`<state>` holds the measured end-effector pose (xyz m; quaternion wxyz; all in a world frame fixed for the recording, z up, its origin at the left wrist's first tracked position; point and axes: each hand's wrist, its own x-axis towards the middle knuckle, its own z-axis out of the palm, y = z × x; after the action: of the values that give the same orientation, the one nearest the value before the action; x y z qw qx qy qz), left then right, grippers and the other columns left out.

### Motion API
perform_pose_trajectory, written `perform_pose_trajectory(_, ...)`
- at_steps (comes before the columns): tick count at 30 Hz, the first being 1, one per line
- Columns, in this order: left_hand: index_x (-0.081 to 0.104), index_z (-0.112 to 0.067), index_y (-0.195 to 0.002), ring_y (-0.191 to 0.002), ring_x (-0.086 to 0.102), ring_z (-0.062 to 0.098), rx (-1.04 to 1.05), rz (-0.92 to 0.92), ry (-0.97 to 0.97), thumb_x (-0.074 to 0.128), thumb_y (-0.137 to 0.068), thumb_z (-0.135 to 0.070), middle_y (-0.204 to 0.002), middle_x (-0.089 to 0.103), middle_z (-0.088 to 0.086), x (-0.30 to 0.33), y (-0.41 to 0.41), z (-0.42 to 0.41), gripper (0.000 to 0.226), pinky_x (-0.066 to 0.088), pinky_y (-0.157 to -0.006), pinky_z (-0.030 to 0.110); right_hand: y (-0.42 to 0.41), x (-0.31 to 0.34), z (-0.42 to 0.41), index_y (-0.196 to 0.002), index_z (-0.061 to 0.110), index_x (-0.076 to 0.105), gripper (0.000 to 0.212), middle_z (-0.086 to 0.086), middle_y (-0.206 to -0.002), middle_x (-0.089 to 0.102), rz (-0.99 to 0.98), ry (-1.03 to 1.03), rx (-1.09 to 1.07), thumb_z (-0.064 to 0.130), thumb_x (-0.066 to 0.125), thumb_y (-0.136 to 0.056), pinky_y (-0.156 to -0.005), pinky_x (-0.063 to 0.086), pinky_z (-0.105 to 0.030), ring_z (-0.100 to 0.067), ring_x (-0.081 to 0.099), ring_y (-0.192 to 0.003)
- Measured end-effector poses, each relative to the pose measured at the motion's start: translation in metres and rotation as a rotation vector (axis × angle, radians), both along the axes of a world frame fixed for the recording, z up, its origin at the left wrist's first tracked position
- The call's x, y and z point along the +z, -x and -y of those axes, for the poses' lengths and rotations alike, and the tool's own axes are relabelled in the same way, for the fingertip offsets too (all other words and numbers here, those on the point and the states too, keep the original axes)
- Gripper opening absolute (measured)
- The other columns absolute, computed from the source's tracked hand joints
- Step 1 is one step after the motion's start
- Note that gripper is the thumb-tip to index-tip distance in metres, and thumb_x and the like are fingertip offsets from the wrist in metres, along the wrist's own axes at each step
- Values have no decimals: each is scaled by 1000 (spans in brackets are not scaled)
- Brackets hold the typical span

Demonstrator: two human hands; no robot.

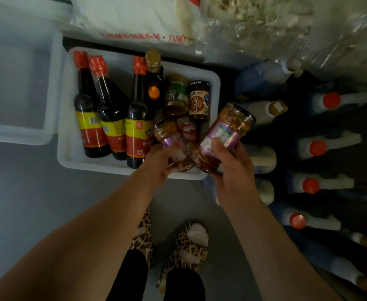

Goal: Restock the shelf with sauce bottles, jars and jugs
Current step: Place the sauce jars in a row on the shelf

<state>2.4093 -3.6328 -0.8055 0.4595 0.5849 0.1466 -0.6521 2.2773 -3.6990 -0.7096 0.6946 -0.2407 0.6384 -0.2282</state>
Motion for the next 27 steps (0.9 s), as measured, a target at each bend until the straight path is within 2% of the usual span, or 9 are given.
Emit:
perform_pose_trajectory(3, 60, -17, -124, -106, 69, 26, 90, -55, 9, 78, -77, -21, -115, 72, 8, 40, -9, -7, 51, 58, -80, 39, 2, 36, 2, -131, 29, 63, 48, 6, -119, 73, -16, 3, 3, 20, 74, -85, -98, 54, -42, -13, 70, -108)
perform_pose_trajectory(5, 56, -15, -131, -109, 68, 31, 142, -132, -10, 82, -71, -27, -122, 68, 14, 71, -16, -10, 66, 58, -83, 43, 1, 66, 4, -132, 27, 62, 46, 5, -117, 74, -3, 6, 23, 20, 72, -88, -92, 57, -39, -12, 72, -103)
perform_pose_trajectory(9, 53, -10, -133, -113, 65, 36, 194, -237, 65, 73, -85, -31, -124, 66, 19, 150, -26, -12, 57, 50, -99, 53, -4, 131, 7, -137, 17, 59, 48, -8, -123, 71, 48, 17, 45, 16, 70, -91, -96, 57, -46, -24, 71, -109)
perform_pose_trajectory(12, 53, -9, -132, -114, 64, 37, 191, -243, 131, 73, -82, -34, -124, 66, 20, 220, -33, -11, 60, 46, -103, 55, -12, 189, 10, -137, 17, 57, 52, -10, -124, 70, 83, 34, 49, 19, 73, -88, -96, 56, -49, -29, 69, -113)
perform_pose_trajectory(15, 53, -11, -134, -113, 65, 35, 166, -210, 192, 73, -80, -37, -122, 67, 20, 295, -43, -8, 64, 49, -99, 50, -18, 259, 16, -132, 19, 61, 47, -6, -118, 74, 114, 89, 66, 21, 74, -87, -88, 59, -44, -24, 72, -106)
perform_pose_trajectory(19, 56, -12, -132, -102, 68, 29, 97, -127, 302, 70, -82, -37, -115, 70, 16, 408, -58, 1, 58, 51, -92, 45, -23, 359, 24, -133, 14, 61, 52, -12, -120, 72, 224, 190, 114, 22, 76, -84, -87, 58, -44, -30, 70, -109)
perform_pose_trajectory(23, 58, -9, -129, -95, 70, 29, 39, 9, 467, 97, -45, -37, -108, 71, 15, 528, -74, 17, 97, 53, -88, 43, -24, 465, 35, -127, 13, 65, 50, -12, -112, 73, 322, 295, 145, 24, 76, -80, -77, 57, -40, -27, 72, -100)
perform_pose_trajectory(27, 61, -10, -119, -85, 71, 22, 24, 177, 644, 100, -33, -36, -97, 72, 10, 640, -88, 37, 98, 56, -75, 36, -27, 559, 53, -125, 11, 65, 45, -11, -111, 73, 423, 432, 200, 21, 74, -82, -78, 58, -42, -26, 71, -101)
